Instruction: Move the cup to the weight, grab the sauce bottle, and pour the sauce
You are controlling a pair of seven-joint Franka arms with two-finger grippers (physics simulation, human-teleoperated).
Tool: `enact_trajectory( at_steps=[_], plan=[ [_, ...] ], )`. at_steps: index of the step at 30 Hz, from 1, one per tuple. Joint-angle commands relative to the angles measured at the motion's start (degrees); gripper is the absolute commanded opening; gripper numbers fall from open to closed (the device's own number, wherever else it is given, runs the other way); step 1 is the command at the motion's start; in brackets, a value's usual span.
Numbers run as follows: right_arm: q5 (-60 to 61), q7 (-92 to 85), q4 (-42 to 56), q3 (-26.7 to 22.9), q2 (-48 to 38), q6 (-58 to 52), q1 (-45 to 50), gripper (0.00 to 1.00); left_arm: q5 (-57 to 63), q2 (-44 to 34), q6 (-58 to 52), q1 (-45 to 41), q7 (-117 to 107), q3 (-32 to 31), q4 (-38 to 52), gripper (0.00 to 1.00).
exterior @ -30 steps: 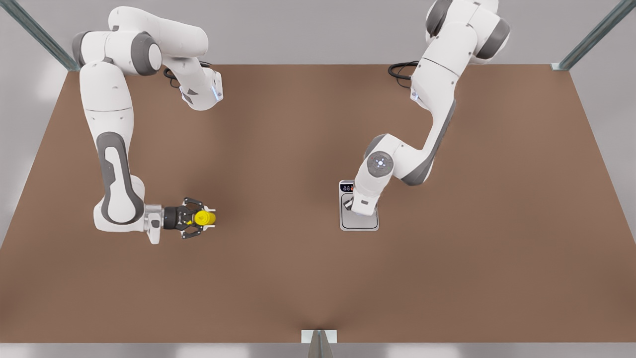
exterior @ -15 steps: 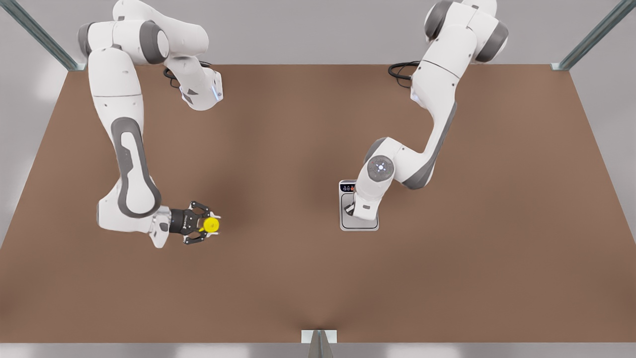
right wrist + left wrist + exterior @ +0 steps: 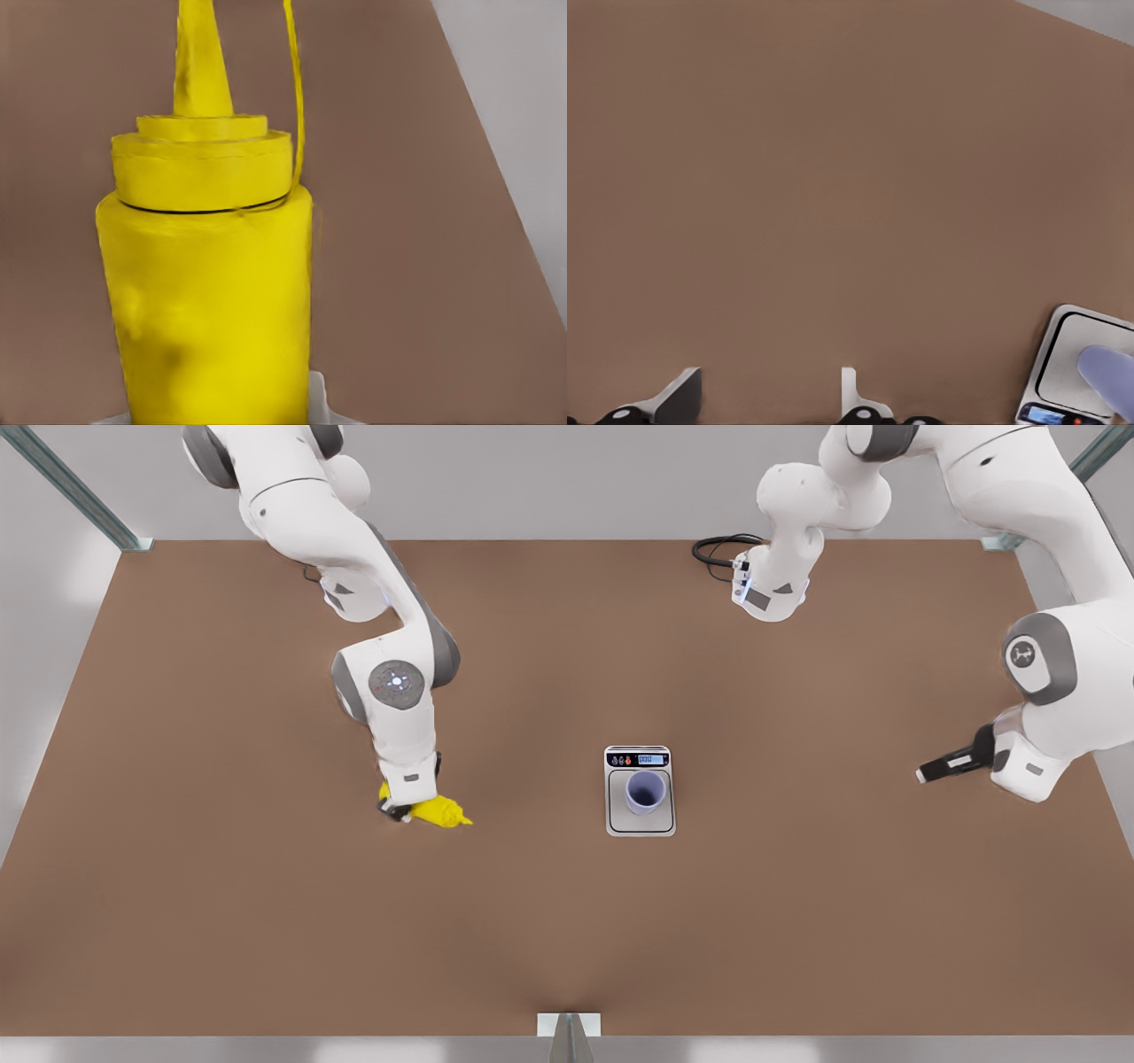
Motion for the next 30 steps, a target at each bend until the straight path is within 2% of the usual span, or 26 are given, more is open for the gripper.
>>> enact_trajectory(
  at_steps=[1, 3, 5, 9, 13, 21, 23, 27, 30],
  plan=[
    [-1.3, 1.7, 0.6, 0.0, 0.3, 0.0, 1.4, 0.55, 6.2, -1.0, -0.1, -0.3, 0.5, -3.1, 0.1, 1.00],
    [-5.6, 3.7, 4.8, 0.1, 3.1, 0.0, 4.4, 0.55, 6.6, -2.5, -1.1, -1.0, 0.0, -7.5, 1.3, 1.00],
    [-8.5, 3.6, 8.1, 0.2, 5.9, 0.1, 6.4, 0.55, 9.7, -1.7, -2.2, -2.5, -1.1, -9.4, 5.2, 1.00],
    [-8.0, 3.3, 12.8, 1.4, 10.5, 0.8, 8.4, 0.55, 10.3, -2.1, -2.2, -2.9, -1.1, -9.1, 7.4, 1.00],
    [-7.9, 3.0, 13.3, 3.4, 10.2, 0.1, 8.5, 0.55, 10.4, -2.0, -2.2, -3.7, -1.2, -9.0, 8.8, 1.00],
    [-8.1, 2.9, 14.5, 3.4, 10.6, 1.0, 8.3, 0.55, 10.5, -2.0, -1.6, -3.7, -1.3, -8.9, 12.1, 1.00],
    [-8.1, 2.8, 15.2, 5.2, 10.6, 0.9, 10.1, 0.55, 10.5, -1.6, -1.5, -3.7, -1.3, -8.9, 13.3, 1.00],
    [-8.3, 2.7, 15.2, 5.2, 12.1, 1.0, 12.7, 0.55, 10.4, -1.6, -1.5, -3.7, -1.4, -8.9, 13.3, 1.00],
    [-16.3, 2.1, 17.2, 5.2, 13.9, 0.5, 15.1, 0.55, 10.4, -1.6, -1.4, -3.7, -1.4, -8.9, 13.3, 1.00]
  ],
)
